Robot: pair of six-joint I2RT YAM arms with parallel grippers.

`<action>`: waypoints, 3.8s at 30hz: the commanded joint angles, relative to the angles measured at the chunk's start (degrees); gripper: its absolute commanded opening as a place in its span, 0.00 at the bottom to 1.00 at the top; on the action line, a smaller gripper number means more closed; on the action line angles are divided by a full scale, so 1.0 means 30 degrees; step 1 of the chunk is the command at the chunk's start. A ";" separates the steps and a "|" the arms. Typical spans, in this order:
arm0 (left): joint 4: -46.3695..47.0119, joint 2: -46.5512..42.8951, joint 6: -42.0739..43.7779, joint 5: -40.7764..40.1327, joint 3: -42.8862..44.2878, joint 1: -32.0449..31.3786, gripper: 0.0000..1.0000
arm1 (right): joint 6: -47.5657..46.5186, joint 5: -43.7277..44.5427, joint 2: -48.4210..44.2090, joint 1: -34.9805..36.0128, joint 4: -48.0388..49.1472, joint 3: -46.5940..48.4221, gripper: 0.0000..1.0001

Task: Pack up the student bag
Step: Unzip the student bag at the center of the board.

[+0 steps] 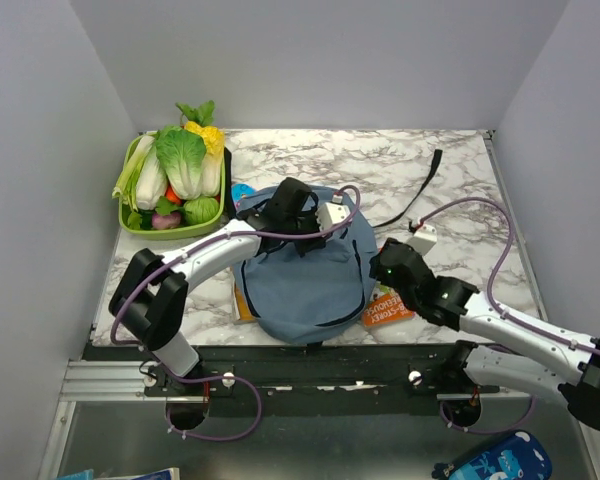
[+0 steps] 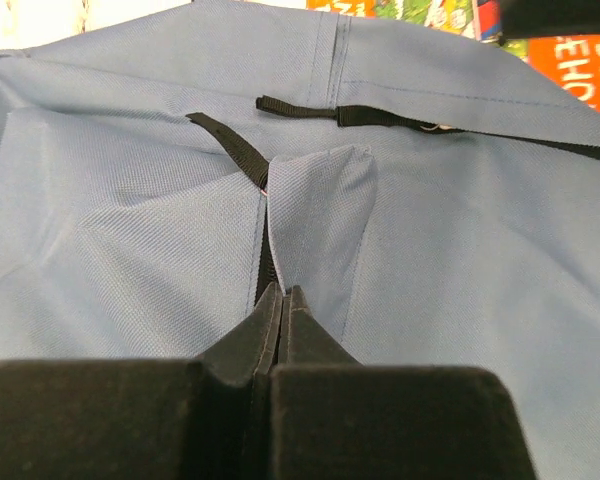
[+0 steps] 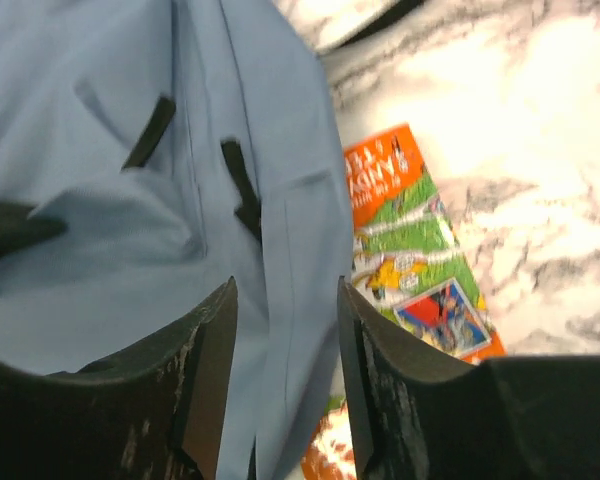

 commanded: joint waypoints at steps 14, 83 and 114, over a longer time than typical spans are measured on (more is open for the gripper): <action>-0.0538 -0.1677 -0.0372 0.1857 -0.0576 0.0636 0.00 | -0.8446 -1.1675 0.3902 -0.4108 0.8263 -0.0211 0.55; 0.0809 -0.0242 -0.1367 0.1537 -0.1485 0.0813 0.00 | -1.1025 -1.2496 0.5897 -0.3991 0.8501 -0.0038 0.01; 0.3505 0.0990 -0.5060 -0.1220 -0.0956 -0.0125 0.00 | -0.7743 -1.3611 -0.0170 -0.1970 0.5775 -0.1825 0.15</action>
